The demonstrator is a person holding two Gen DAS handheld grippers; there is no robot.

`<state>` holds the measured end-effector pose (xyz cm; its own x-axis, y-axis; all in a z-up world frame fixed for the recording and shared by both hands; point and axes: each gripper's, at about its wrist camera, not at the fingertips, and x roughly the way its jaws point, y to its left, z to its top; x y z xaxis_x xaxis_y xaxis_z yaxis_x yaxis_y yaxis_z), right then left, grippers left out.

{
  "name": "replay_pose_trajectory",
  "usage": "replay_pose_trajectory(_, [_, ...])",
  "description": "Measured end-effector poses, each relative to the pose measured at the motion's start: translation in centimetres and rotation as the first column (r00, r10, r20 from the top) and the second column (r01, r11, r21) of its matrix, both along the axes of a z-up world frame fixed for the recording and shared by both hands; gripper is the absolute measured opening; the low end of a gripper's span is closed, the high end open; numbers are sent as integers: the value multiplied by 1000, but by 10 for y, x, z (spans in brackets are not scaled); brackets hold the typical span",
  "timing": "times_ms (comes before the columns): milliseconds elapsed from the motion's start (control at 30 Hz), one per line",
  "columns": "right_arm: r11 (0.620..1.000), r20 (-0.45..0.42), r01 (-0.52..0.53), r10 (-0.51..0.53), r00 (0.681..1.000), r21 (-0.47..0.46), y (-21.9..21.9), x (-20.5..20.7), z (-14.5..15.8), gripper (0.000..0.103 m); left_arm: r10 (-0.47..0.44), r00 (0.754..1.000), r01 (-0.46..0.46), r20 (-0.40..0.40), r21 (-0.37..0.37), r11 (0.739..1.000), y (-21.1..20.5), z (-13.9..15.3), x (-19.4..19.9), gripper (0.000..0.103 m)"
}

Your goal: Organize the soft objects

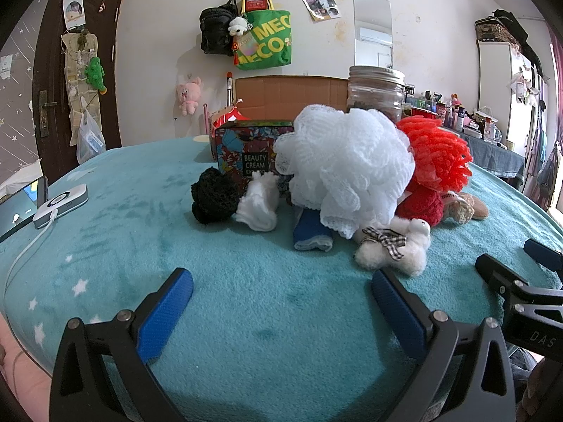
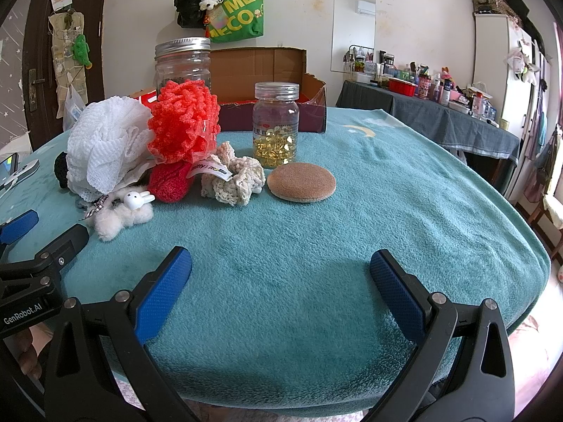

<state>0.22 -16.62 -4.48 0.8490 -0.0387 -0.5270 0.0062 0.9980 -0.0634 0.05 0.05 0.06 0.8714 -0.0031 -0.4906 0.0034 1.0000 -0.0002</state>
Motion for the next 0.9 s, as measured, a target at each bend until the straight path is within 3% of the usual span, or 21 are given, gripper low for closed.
replay_pose_trajectory(667, [1000,-16,-19,19,1000,7,-1,1,5,103,-27,999,27,-21,-10,1000,-1,0,4,103])
replay_pose_trajectory(900, [999,-1,-37,37,999,39,-6,5,22,103,-60,998,60,16,-25,998,6,22,3,103])
